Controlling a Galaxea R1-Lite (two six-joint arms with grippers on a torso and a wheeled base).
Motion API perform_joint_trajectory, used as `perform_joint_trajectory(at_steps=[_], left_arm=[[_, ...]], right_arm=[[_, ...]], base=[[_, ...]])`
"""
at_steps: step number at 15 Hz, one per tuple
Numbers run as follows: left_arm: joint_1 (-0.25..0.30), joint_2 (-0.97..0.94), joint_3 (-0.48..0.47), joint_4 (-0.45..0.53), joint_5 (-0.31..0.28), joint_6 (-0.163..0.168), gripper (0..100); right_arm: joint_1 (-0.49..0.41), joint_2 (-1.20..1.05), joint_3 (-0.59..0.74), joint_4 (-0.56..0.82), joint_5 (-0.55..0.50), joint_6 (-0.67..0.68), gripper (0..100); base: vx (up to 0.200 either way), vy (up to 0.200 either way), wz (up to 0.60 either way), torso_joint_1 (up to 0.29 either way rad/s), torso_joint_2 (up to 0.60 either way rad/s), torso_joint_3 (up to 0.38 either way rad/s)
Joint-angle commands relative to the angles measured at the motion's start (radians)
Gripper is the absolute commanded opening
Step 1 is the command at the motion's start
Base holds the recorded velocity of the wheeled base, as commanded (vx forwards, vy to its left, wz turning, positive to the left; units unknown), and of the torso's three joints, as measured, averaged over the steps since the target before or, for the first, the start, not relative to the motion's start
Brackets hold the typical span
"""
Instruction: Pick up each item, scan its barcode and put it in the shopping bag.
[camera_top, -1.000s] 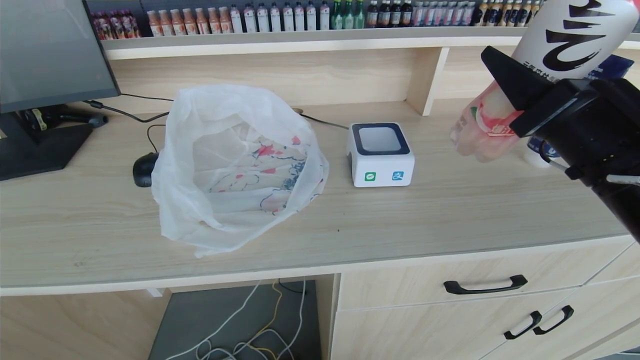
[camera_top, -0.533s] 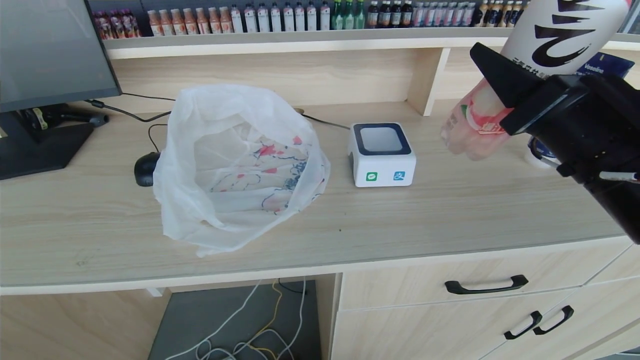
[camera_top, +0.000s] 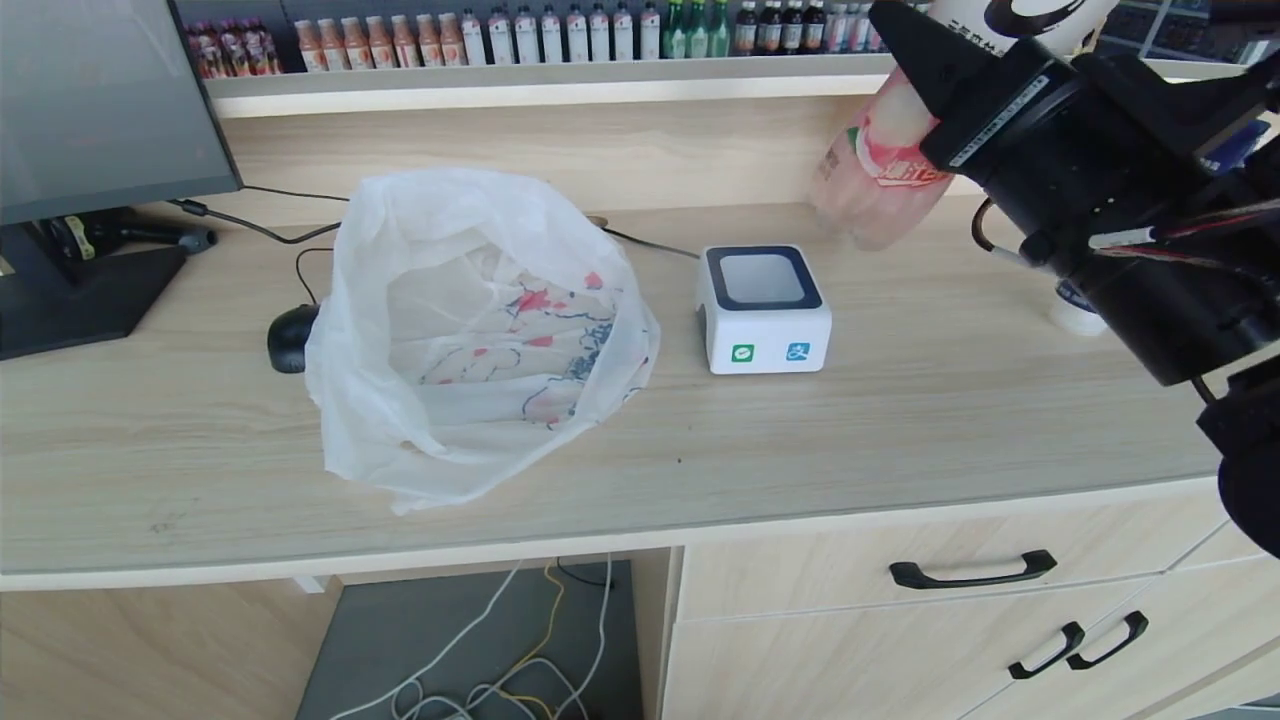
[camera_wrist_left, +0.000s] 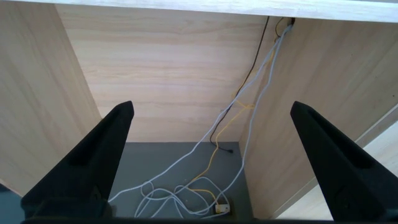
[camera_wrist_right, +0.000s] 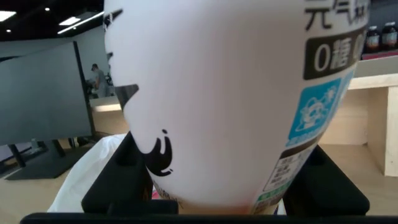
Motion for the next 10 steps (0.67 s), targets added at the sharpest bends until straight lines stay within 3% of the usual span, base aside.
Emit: perform_joint_trajectory(at_steps=[1,4,10], left_arm=[[-0.002,0.000,0.000,0.000,0.000,0.000,100],[-0.002,0.000,0.000,0.000,0.000,0.000,100],[0.000,0.000,0.000,0.000,0.000,0.000,100]], right_arm=[[0.000,0.075,-0.150,0.078,-0.001,0.055,0],[0.000,0.130,-0.273,0.164,-0.008,0.172,0],[-0.007,0.215,-0.285,0.122,-0.060,0.459,0]], base=[[0.000,0.000,0.00,0.000,0.00,0.000],[0.000,0.000,0.00,0.000,0.00,0.000],[0.000,0.000,0.00,0.000,0.00,0.000]])
